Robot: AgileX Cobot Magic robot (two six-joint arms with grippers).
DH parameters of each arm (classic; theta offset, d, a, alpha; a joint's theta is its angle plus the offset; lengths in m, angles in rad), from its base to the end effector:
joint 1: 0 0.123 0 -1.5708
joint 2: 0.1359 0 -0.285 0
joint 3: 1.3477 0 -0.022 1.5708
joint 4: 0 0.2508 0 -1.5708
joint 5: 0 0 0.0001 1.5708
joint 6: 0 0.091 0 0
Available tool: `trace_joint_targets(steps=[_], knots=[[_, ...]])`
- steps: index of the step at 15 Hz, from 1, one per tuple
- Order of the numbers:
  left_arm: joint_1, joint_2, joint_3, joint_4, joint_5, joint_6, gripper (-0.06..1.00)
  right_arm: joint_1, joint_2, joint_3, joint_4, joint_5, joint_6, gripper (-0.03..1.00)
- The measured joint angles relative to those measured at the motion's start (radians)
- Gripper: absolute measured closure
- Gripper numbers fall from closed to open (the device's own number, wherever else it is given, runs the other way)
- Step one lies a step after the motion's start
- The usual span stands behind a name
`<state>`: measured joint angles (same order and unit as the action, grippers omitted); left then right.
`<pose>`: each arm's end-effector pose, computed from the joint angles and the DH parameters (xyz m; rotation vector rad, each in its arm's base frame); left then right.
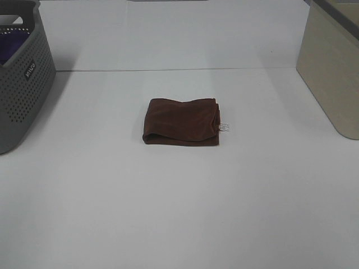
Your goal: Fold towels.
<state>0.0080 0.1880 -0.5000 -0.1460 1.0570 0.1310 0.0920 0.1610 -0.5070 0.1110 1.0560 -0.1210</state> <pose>0.0241 -0.0113 0.2765 0.1261 2.2163 -0.1044 0.0186 0.0105 0.2789 -0.2273 2.1784 0.1203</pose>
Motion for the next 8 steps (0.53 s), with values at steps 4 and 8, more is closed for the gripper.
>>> trace_joint_targets(steps=[4,8], knots=[[0.022,-0.183,0.0,0.0,0.0,0.0,0.25,-0.034,-0.138,0.0,0.02,0.0,0.0,0.19],[0.022,-0.192,0.0,0.0,0.0,0.0,0.25,-0.034,-0.167,0.001,0.03,0.0,0.0,0.19]])
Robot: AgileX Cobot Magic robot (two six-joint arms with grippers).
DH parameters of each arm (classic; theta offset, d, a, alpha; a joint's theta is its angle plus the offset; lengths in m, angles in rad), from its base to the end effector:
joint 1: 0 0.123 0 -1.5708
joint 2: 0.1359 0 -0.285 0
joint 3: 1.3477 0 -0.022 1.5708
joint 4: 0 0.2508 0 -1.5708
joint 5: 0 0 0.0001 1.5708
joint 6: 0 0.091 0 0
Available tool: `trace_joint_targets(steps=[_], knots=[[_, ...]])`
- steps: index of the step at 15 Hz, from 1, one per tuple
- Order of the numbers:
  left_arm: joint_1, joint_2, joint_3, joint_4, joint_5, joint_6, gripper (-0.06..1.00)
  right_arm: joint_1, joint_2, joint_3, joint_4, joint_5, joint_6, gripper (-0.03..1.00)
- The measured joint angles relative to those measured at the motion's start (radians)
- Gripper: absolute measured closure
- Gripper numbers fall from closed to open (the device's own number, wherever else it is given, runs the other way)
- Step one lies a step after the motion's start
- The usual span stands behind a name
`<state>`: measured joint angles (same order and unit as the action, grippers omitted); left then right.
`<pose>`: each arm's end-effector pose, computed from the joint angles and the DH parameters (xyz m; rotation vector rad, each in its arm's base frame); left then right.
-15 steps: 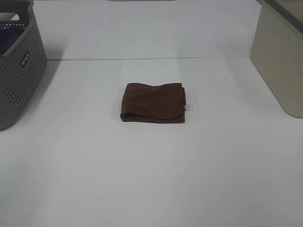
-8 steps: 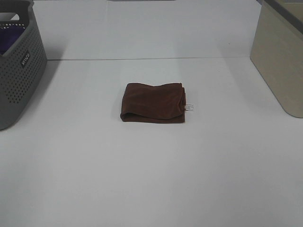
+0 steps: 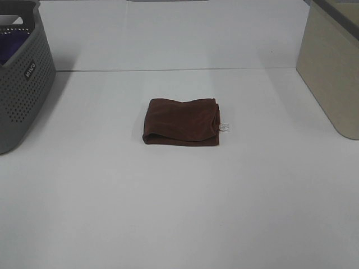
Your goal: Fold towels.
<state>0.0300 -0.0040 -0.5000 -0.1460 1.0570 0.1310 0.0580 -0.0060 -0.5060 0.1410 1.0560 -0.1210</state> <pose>-0.0054 -0.0117 0.2783 0.1091 2.0258 -0.0730 -0.0074 0.0107 0.2800 -0.1878 2.0133 0.1283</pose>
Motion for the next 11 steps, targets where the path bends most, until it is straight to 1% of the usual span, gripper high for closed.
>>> trace_joint_targets(steps=[11], knots=[[0.0,0.0,0.0,0.0,0.0,0.0,0.25,0.0,0.0,0.0,0.003,0.0,0.0,0.19]])
